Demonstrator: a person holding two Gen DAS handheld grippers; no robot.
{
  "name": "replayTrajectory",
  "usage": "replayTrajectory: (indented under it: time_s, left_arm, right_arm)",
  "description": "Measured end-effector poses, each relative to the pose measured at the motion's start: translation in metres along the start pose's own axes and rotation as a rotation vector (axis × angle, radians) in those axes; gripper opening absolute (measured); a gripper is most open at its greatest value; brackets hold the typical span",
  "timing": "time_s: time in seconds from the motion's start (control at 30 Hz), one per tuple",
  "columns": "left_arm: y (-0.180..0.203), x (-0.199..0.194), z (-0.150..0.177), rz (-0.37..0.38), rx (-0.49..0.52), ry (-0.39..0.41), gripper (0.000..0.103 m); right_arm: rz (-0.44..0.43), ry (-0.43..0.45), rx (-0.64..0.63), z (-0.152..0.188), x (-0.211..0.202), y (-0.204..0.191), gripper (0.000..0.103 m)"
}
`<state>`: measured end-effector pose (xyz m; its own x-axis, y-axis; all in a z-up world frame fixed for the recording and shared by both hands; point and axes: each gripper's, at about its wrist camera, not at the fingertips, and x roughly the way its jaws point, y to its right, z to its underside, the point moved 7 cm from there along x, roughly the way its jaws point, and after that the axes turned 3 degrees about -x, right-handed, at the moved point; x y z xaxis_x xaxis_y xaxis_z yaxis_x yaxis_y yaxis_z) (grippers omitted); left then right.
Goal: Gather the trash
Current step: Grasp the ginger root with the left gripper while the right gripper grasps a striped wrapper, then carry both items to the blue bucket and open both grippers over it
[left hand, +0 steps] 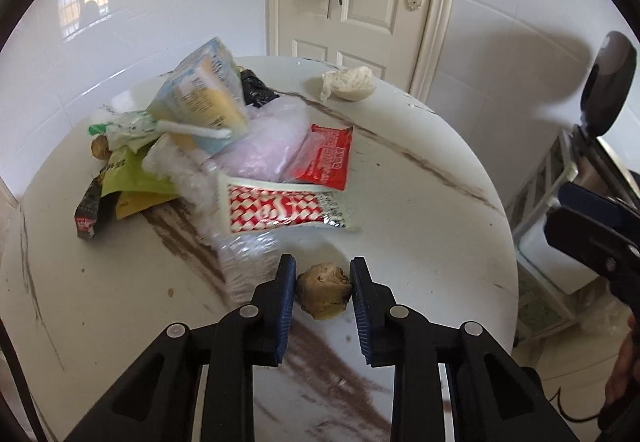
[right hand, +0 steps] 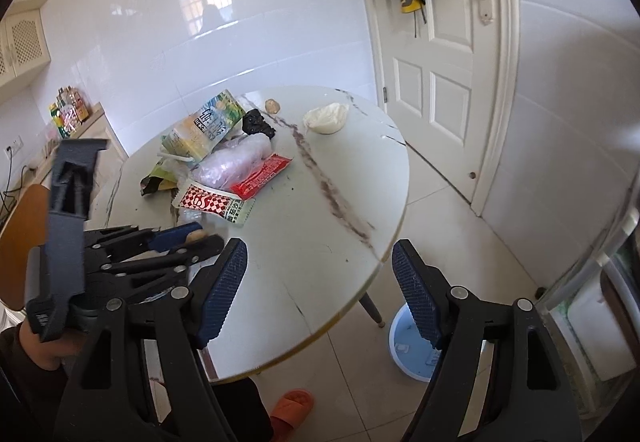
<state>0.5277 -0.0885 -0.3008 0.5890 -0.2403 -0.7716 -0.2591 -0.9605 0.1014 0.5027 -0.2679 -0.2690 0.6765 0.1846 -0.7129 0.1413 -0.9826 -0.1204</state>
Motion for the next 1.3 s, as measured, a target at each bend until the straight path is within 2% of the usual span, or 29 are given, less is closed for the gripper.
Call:
replayTrajectory:
  time_s: [0.1,0.2,0.5,0.63,0.77,1.1,1.2,1.3]
  left_arm:
    - [-0.022,-0.016,0.009,0.05,-0.036,0.002,0.024]
    - [-0.04,-0.035,0.016,0.06,-0.053,0.015,0.024]
    - [-0.108,-0.07,0.036,-0.012,-0.13,0.03,0.024]
    - [-0.118,-0.086,0.04,-0.015,-0.145,0.033,0.024]
    - [-0.121,-0.095,0.04,-0.002,-0.147,0.035,0.024]
    - [-0.114,-0.103,0.039,0.038,-0.125,0.038,0.024]
    - [-0.111,-0.104,0.04,0.037,-0.124,0.035,0.024]
    - [-0.105,-0.105,0.04,0.034,-0.12,0.031,0.024]
  right_arm:
    - [-0.003,-0.009,-0.016,-0.005,0.009,-0.008,0.073]
    - [-0.013,-0.021,-0.038,-0.009,0.019,-0.02,0.073]
    - [-0.062,-0.104,-0.195,-0.018,0.07,-0.09,0.073]
    - [-0.061,-0.117,-0.316,-0.021,0.093,-0.115,0.067]
    - [-0.071,-0.156,-0.4,-0.021,0.113,-0.128,0.055]
    - [-0.194,-0.213,-0.363,-0.024,0.128,-0.113,0.053]
    - [-0.21,-0.213,-0.347,-0.021,0.123,-0.106,0.023]
    - [-0.23,-0.213,-0.345,-0.016,0.116,-0.103,0.011]
